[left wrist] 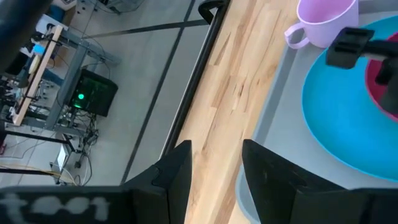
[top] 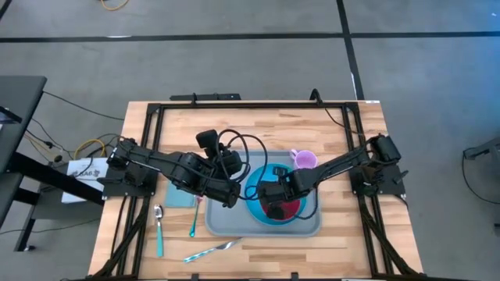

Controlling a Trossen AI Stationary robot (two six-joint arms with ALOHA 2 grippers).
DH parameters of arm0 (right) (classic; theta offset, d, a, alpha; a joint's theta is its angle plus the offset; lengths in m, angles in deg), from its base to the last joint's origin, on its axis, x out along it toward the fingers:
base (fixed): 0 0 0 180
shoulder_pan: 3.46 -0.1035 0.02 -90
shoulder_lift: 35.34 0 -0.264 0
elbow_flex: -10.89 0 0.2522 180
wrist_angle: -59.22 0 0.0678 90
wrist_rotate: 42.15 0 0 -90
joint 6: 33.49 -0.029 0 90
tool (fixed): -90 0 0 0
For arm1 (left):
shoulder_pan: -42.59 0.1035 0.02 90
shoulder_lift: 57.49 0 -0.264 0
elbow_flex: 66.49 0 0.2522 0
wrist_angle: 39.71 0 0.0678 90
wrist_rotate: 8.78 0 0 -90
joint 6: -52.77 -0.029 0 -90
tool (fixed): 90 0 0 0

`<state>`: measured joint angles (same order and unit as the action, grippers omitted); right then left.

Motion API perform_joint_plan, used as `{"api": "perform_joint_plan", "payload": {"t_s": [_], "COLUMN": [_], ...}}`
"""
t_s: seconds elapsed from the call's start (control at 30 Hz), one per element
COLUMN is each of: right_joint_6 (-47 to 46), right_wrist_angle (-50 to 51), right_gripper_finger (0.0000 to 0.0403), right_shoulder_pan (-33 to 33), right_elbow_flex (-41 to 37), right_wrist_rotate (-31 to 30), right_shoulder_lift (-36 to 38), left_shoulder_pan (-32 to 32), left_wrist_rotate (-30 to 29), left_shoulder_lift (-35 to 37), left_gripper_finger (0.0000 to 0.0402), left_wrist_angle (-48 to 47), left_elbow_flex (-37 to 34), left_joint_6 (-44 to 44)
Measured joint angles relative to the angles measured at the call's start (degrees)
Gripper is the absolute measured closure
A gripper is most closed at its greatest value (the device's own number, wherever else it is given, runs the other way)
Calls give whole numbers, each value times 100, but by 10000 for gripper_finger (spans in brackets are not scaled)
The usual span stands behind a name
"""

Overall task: Set up tray
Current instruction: Put the red bowl on top of the blue plate on the gray serving tray

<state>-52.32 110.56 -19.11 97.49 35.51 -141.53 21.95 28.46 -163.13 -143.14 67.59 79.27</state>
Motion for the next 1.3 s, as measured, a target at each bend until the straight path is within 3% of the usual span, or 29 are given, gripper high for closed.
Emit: {"api": "perform_joint_plan", "payload": {"t_s": [1.3], "right_joint_6": [432], "right_wrist_angle": [350], "right_gripper_finger": [403], "right_shoulder_pan": [366], "right_elbow_flex": [-6], "right_wrist_rotate": [-441], "right_shoulder_lift": [3], "left_shoulder_pan": [0], "left_wrist_rotate": [147], "left_shoulder_lift": [0], "left_gripper_finger": [267], "left_wrist_angle": [-1], "left_elbow_flex": [0], "left_joint_6": [21]}}
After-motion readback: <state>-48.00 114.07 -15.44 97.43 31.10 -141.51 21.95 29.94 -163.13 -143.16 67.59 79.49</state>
